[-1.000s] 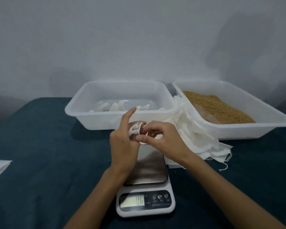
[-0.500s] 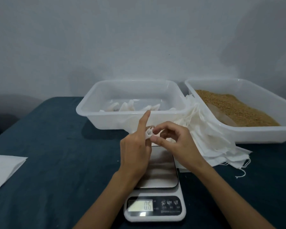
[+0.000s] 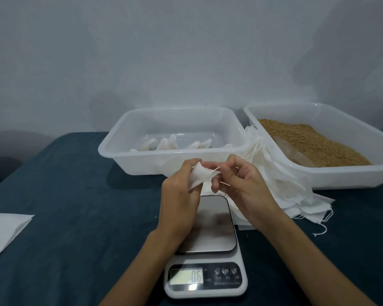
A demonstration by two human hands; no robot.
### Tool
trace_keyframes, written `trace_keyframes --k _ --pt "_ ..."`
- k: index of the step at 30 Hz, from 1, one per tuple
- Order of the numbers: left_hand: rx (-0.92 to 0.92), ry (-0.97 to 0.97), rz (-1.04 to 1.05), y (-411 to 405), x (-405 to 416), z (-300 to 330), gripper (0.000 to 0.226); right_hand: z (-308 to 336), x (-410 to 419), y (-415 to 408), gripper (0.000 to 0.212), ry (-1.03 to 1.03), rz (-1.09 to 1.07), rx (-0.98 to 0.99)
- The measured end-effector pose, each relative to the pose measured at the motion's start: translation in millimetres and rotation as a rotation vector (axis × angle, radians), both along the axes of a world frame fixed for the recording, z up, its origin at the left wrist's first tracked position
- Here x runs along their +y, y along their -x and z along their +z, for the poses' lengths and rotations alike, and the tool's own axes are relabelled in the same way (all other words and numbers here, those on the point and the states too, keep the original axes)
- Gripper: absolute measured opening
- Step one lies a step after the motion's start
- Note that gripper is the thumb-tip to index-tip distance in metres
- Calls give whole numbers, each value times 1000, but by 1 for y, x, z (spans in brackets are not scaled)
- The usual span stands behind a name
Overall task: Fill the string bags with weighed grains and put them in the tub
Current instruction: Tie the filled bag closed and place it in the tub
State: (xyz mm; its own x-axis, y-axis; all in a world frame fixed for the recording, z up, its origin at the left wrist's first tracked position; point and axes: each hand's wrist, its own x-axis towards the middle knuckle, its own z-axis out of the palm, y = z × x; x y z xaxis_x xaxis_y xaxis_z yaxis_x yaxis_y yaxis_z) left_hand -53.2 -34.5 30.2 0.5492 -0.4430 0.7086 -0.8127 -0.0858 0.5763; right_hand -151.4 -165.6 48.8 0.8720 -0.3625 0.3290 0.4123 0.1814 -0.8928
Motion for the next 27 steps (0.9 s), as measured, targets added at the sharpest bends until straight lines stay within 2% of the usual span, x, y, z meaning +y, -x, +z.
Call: trace_keyframes --k 5,7,9,12,15,17,21,23,27 --pt "3 -95 -54 -4 1 -4 23 4 -7 1 23 -265 51 -60" --pt "-57 -135 -75 -3 0 -5 14 6 -16 3 35 -335 -12 -68" --pt "-108 -140 -118 -1 -3 -2 5 9 -23 4 35 -326 -100 -62" --pt "-115 -159 -145 -2 -4 2 19 8 -26 6 25 -281 -151 -40" --pt "-136 -146 -98 -8 -1 10 21 7 -27 7 12 -225 -158 -10" --pt "-37 -91 -53 -17 0 23 23 7 -26 7 19 -236 -161 21" --pt "287 37 84 -57 -4 60 35 5 -29 7 29 -314 -143 64" --pt "387 1 121 -89 -11 79 37 5 -31 7 26 -335 -136 71" --pt "517 -174 210 -144 -33 96 24 7 -35 8 25 -364 -132 69"
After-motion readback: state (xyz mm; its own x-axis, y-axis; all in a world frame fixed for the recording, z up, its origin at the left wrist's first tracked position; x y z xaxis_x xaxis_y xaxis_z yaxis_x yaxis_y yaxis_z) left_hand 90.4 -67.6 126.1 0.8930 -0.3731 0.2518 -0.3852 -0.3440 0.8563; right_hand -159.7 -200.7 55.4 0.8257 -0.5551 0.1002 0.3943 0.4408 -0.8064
